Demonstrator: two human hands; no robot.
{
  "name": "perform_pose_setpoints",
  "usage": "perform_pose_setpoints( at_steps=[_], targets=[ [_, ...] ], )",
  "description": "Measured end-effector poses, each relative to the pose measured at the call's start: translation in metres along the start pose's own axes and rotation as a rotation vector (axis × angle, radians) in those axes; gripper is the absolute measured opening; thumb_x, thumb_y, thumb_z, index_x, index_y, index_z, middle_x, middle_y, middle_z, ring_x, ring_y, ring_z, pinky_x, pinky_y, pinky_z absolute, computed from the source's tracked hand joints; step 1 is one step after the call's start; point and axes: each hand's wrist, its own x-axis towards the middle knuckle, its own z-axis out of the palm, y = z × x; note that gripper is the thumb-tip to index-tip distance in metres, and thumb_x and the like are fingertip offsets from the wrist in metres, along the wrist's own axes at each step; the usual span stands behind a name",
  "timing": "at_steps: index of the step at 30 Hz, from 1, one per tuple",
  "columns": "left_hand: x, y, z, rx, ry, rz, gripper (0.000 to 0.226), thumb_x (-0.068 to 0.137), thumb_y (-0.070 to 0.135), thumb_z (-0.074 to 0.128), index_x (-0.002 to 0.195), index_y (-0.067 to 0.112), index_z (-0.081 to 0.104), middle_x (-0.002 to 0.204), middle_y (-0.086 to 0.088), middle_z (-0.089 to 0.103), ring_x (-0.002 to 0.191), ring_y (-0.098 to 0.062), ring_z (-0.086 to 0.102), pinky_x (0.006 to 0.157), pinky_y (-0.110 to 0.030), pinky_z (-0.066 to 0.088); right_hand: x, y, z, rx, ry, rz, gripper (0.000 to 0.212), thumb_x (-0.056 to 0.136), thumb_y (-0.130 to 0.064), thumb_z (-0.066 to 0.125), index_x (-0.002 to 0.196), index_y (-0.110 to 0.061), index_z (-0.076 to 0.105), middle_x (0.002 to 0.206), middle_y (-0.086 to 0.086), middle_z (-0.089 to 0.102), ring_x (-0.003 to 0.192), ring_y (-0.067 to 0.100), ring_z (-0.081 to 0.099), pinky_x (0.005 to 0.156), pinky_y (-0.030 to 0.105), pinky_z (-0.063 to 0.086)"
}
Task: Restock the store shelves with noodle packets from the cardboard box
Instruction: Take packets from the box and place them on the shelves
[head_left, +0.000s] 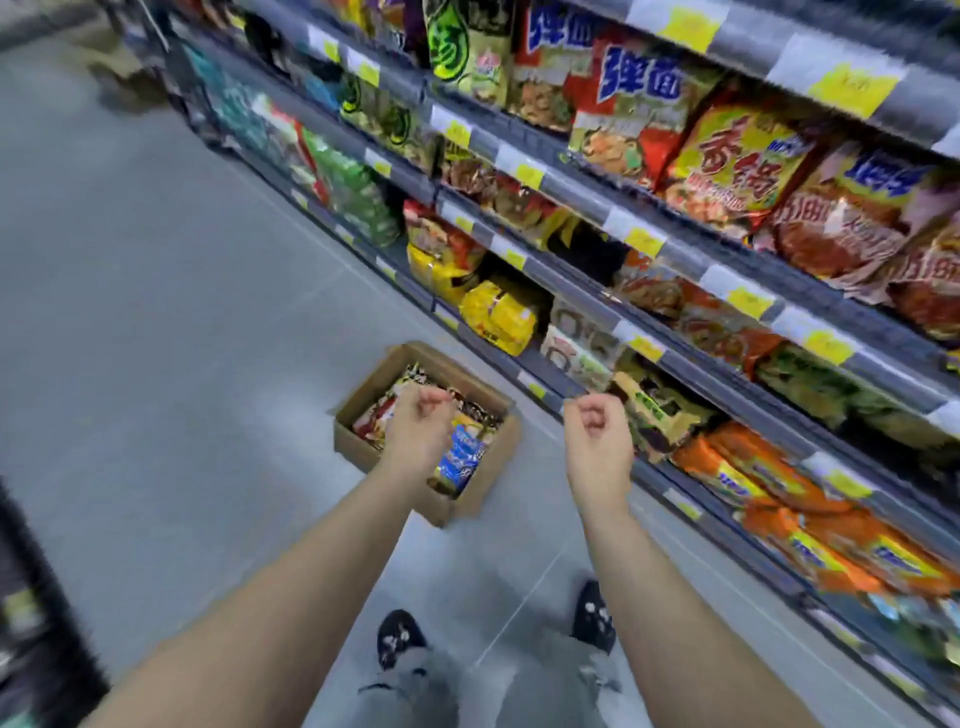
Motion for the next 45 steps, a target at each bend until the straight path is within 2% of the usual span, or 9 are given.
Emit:
perform_pose_setpoints(
  at_steps=[2, 6, 11, 14, 23, 32, 34, 38, 45],
  targets=[
    [0.008, -0.025, -0.033, 0.038, 0.029, -0.067, 0.023, 0.09, 0.004, 0.053, 0.074, 0.02, 0.049, 0.068, -0.002, 0.051, 0.058, -0.014, 0.047, 0.045, -0.016, 0.043, -0.021, 0.017, 0.028, -0.001, -0.003, 0.082, 0.005, 0.084, -0.009, 0.059, 0.084, -0.008, 0.055, 0.064, -0.002, 0.046, 0.053, -0.002, 0.045, 0.058, 0.012, 0.035],
    [0.03, -0.061, -0.078, 0.107, 0.025, -0.192, 0.011, 0.091, 0.012, 0.052, 0.082, 0.019, 0.052, 0.08, -0.003, 0.056, 0.068, -0.017, 0.053, 0.068, -0.03, 0.048, -0.045, 0.048, 0.072, -0.023, -0.027, 0.233, 0.023, 0.086, -0.004, 0.057, 0.073, -0.021, 0.049, 0.065, -0.004, 0.047, 0.06, 0.007, 0.044, 0.064, 0.026, 0.037],
    [0.073, -0.071, -0.091, 0.134, -0.017, -0.268, 0.005, 0.094, 0.014, 0.05, 0.098, 0.012, 0.049, 0.089, -0.004, 0.055, 0.075, -0.019, 0.053, 0.06, -0.026, 0.046, -0.044, 0.07, 0.109, -0.085, -0.003, 0.325, 0.022, 0.087, -0.007, 0.057, 0.075, -0.024, 0.049, 0.066, -0.006, 0.049, 0.061, 0.007, 0.045, 0.057, 0.011, 0.037],
    [0.104, -0.068, -0.087, 0.146, -0.031, -0.306, 0.004, 0.094, 0.01, 0.049, 0.091, 0.014, 0.05, 0.084, -0.003, 0.055, 0.071, -0.017, 0.053, 0.06, -0.025, 0.046, -0.026, 0.083, 0.131, -0.165, -0.042, 0.386, 0.009, 0.087, -0.012, 0.057, 0.082, -0.017, 0.052, 0.067, -0.006, 0.051, 0.062, 0.009, 0.047, 0.062, 0.026, 0.037],
    [0.246, -0.08, -0.069, 0.274, -0.091, -0.392, 0.018, 0.089, 0.006, 0.051, 0.078, 0.02, 0.05, 0.077, -0.003, 0.056, 0.072, -0.018, 0.053, 0.079, -0.036, 0.05, 0.054, 0.131, 0.209, -0.296, -0.136, 0.526, 0.006, 0.089, -0.022, 0.056, 0.09, -0.02, 0.05, 0.071, -0.009, 0.054, 0.068, 0.016, 0.052, 0.059, 0.029, 0.038],
    [0.362, -0.168, -0.069, 0.474, -0.267, -0.514, 0.015, 0.09, 0.005, 0.052, 0.081, 0.015, 0.048, 0.062, -0.002, 0.048, 0.049, -0.009, 0.049, 0.047, -0.019, 0.042, 0.094, 0.213, 0.279, -0.352, -0.115, 0.615, 0.014, 0.087, -0.026, 0.059, 0.096, -0.025, 0.049, 0.082, -0.005, 0.062, 0.076, 0.017, 0.059, 0.064, 0.031, 0.048],
    [0.392, -0.2, -0.069, 0.574, -0.315, -0.51, 0.004, 0.088, 0.01, 0.056, 0.087, 0.013, 0.055, 0.071, -0.006, 0.058, 0.061, -0.017, 0.056, 0.06, -0.026, 0.049, 0.093, 0.249, 0.297, -0.357, -0.071, 0.652, 0.017, 0.087, -0.027, 0.06, 0.101, -0.024, 0.05, 0.091, -0.001, 0.065, 0.083, 0.021, 0.061, 0.074, 0.037, 0.051],
    [0.458, -0.275, -0.079, 0.851, -0.424, -0.463, 0.022, 0.085, 0.025, 0.057, 0.105, 0.019, 0.062, 0.107, -0.011, 0.068, 0.099, -0.029, 0.064, 0.091, -0.041, 0.053, 0.079, 0.327, 0.333, -0.387, 0.033, 0.732, 0.024, 0.086, -0.022, 0.061, 0.108, -0.02, 0.052, 0.094, 0.004, 0.064, 0.081, 0.023, 0.058, 0.069, 0.03, 0.041],
    [0.534, -0.351, -0.08, 1.047, -0.497, -0.256, 0.041, 0.093, 0.021, 0.052, 0.134, 0.014, 0.048, 0.129, -0.004, 0.057, 0.103, -0.019, 0.057, 0.075, -0.021, 0.041, 0.051, 0.43, 0.387, -0.702, 0.063, 0.632, 0.05, 0.078, -0.016, 0.066, 0.125, -0.012, 0.05, 0.12, 0.015, 0.051, 0.112, 0.035, 0.047, 0.089, 0.041, 0.041]
  ],
)
